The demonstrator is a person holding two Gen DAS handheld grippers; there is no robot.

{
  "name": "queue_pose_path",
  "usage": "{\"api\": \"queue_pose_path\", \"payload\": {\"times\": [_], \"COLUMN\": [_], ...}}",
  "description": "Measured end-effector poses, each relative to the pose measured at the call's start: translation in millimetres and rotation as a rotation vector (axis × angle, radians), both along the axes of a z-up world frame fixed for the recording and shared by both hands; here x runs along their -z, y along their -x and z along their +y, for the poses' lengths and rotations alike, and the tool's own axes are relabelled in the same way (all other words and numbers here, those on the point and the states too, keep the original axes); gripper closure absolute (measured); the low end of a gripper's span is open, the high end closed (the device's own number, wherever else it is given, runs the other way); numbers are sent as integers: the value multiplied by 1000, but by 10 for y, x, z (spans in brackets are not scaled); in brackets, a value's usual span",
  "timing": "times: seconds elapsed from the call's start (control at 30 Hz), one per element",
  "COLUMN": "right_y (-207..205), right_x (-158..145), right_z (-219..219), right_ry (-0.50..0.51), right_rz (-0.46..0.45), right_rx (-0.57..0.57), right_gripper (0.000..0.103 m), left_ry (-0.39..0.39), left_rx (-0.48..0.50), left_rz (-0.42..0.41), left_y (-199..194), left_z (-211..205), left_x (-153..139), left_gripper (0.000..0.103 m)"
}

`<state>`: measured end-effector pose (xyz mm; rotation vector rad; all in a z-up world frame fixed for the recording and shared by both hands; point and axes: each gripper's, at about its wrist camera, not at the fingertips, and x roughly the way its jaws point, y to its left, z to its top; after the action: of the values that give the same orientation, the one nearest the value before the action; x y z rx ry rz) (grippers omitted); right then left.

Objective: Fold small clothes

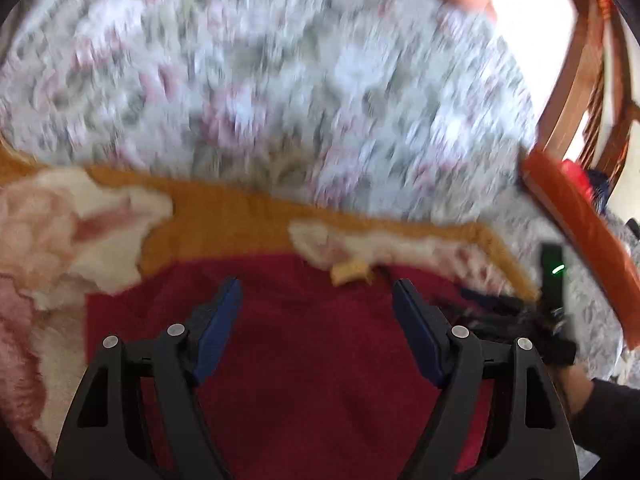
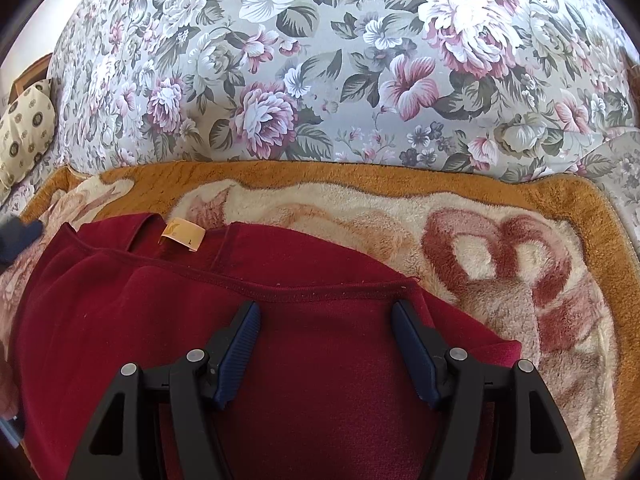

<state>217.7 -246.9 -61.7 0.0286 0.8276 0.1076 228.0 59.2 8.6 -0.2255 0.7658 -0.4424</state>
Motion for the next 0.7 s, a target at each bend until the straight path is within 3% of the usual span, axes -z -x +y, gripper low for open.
{"api": "queue_pose_path", "payload": {"times": [0.1,0.17,0.23,0.43,0.57,0.7], "right_y": [-2,-8,-4,3,-2,-26], "right_x": [1,0,0,0,-13,-20], "right_z": [-1,-8,-5,-6,9,7], "right_ry": [1,-1,-2,-3,-7,-10], "right_rz": [-1,-2,-3,-3,8,28], "right_rx": [0,-1,-1,-2,-6,-12], "right_gripper": [36,36,36,36,35,35], "left_ry": [-25,44,34,-97,-86,-141], "left_rx": [-94,-118,-108,-109,-105,-101], "left_rz": [82,152,160,134,138,159], "left_y": [-167,-262,-292,-279,-291,-335], "left_z": [120,235,209,31,79,4], "left_x": [133,240,252,289,324,308], "left_gripper": [26,26,26,26,26,25]}}
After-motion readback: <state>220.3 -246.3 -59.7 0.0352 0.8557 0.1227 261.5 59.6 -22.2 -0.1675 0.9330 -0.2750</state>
